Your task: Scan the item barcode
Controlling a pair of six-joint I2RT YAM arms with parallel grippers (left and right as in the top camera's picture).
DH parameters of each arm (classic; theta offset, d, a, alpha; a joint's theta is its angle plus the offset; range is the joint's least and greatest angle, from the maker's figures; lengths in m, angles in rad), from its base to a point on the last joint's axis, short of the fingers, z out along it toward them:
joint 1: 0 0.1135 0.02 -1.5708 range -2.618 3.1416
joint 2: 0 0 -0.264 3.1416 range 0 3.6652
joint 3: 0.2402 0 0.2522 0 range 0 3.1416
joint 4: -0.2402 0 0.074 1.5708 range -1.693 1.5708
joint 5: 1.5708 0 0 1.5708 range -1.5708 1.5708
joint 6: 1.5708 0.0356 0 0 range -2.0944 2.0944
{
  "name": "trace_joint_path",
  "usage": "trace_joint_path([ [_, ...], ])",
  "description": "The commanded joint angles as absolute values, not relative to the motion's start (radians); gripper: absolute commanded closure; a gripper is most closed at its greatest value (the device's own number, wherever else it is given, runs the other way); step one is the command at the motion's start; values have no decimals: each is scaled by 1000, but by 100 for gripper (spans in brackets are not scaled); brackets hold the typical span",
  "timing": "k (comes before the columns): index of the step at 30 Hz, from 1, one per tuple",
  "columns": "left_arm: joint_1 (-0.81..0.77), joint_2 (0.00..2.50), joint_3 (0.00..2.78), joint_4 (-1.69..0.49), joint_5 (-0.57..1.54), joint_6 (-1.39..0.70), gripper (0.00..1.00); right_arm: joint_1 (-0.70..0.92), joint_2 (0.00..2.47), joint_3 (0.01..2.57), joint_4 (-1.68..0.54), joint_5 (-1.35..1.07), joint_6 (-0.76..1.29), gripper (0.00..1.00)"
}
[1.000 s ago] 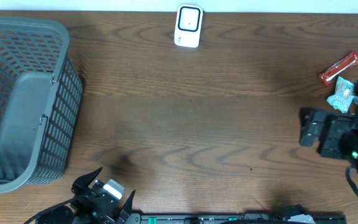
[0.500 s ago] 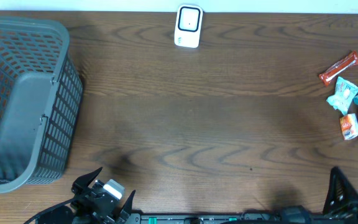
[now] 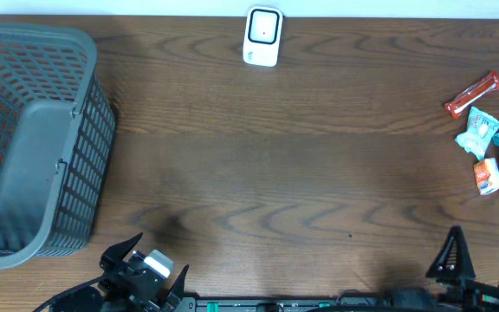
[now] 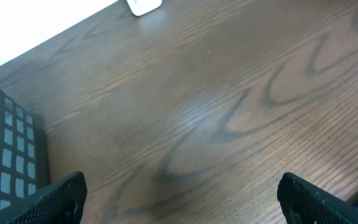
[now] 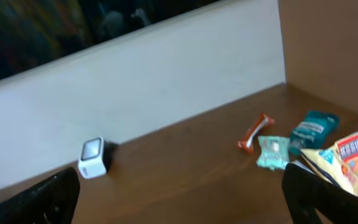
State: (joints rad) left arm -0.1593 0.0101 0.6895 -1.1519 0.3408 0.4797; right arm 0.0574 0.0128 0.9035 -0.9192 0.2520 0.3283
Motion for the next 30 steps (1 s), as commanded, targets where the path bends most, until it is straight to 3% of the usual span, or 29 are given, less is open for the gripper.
trace_joint_path([
  [1, -163, 3, 690, -1151, 346, 493, 2, 11, 6, 767, -742, 264, 321, 1],
  [16, -163, 3, 690, -1151, 346, 493, 2, 6, 6, 439, -437, 256, 321, 1],
  [26, -163, 3, 690, -1151, 346, 493, 2, 5, 6, 128, -46, 256, 348, 1],
  [30, -163, 3, 690, -1151, 346, 493, 2, 5, 6, 32, 15, 256, 347, 1],
])
